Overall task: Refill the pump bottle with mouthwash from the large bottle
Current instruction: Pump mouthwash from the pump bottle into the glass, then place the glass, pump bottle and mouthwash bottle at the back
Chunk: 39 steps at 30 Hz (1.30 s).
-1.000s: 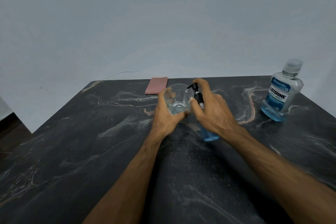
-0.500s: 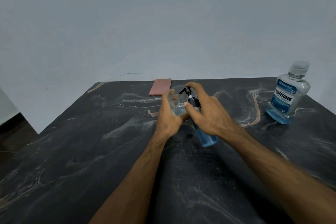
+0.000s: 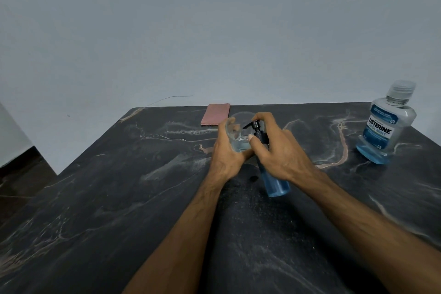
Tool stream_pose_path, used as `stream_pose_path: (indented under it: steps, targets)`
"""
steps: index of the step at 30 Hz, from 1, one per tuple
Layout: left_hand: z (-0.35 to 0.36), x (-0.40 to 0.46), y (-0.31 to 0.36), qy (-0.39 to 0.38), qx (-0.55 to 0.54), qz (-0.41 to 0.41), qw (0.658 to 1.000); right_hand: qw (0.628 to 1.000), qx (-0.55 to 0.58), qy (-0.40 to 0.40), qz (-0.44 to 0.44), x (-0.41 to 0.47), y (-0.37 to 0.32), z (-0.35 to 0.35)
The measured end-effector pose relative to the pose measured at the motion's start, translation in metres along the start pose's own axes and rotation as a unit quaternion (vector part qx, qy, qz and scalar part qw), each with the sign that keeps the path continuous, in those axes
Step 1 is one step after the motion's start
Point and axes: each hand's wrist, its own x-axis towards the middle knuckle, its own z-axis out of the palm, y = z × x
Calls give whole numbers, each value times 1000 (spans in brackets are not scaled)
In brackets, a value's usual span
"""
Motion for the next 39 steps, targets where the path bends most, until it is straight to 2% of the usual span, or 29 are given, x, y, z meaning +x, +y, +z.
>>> stream_pose_path:
  steps: [14,30,39]
  targets:
    - [-1,2,-5,20,13,8,1000,982,115,126,80,4,21,-19]
    - [3,12,-15,30,10,12,999,973,172,98,120,-7,37,-16]
    - [4,16,-20,33,17,5,999,979,147,79,116,-17,38,-26]
